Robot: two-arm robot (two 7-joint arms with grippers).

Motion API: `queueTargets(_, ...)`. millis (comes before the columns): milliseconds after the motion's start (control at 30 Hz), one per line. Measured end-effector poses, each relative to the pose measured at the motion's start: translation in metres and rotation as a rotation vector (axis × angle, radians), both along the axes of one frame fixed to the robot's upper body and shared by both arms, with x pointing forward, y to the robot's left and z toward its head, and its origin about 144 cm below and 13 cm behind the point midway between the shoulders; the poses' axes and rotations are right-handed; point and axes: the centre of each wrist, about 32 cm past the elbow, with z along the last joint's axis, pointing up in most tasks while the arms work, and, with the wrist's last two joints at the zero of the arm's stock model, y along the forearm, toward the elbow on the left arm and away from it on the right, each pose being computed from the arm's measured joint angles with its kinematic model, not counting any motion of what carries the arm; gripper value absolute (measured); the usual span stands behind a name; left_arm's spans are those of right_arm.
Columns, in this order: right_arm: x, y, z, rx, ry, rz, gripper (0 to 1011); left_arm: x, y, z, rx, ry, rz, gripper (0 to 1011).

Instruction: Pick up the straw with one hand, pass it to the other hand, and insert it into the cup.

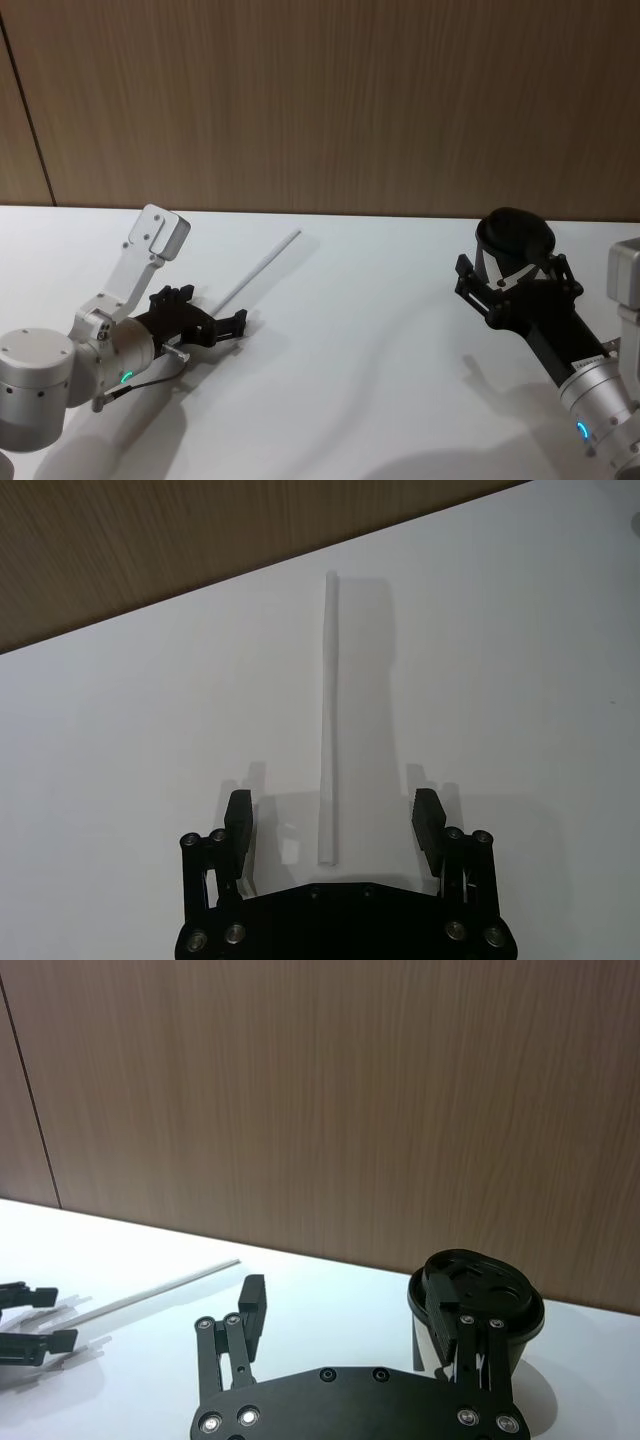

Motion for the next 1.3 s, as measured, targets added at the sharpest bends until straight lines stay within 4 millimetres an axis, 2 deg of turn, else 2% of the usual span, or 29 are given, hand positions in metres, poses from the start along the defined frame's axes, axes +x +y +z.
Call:
queueTargets(300, 0.0000, 0.0000, 0.0000, 0.000, 0.000, 0.000, 1001, 0.0006, -0.0002, -0.0016, -0.003, 0.006, 0.003, 1003)
queueTargets(433, 0.0000, 0.0000, 0.0000, 0.000, 0.000, 0.000, 1001, 0.0006, -0.0003, -0.0020, -0.004, 0.007, 0.004, 961)
queueTargets(733, 0.0000, 0.0000, 0.0000, 0.000, 0.000, 0.000, 1001, 0.0007, -0.0006, -0.0028, -0.007, 0.009, 0.005, 702)
queueTargets(767, 0.0000, 0.0000, 0.0000, 0.000, 0.000, 0.000, 1001, 0.0007, -0.0006, -0.0028, -0.007, 0.009, 0.005, 702)
queueTargets(800, 0.0000, 0.0000, 0.0000, 0.000, 0.000, 0.000, 1001, 0.0007, -0.0006, -0.0028, -0.007, 0.009, 0.005, 635)
queueTargets(1067, 0.0000, 0.0000, 0.0000, 0.000, 0.000, 0.000, 1001, 0.0006, -0.0005, -0.0032, -0.007, 0.010, 0.006, 388)
queueTargets(1267, 0.0000, 0.0000, 0.0000, 0.000, 0.000, 0.000, 1001, 0.0007, -0.0004, -0.0033, -0.007, 0.010, 0.007, 164)
queueTargets(1300, 0.0000, 0.0000, 0.0000, 0.000, 0.000, 0.000, 1001, 0.0007, -0.0004, -0.0033, -0.007, 0.010, 0.007, 153)
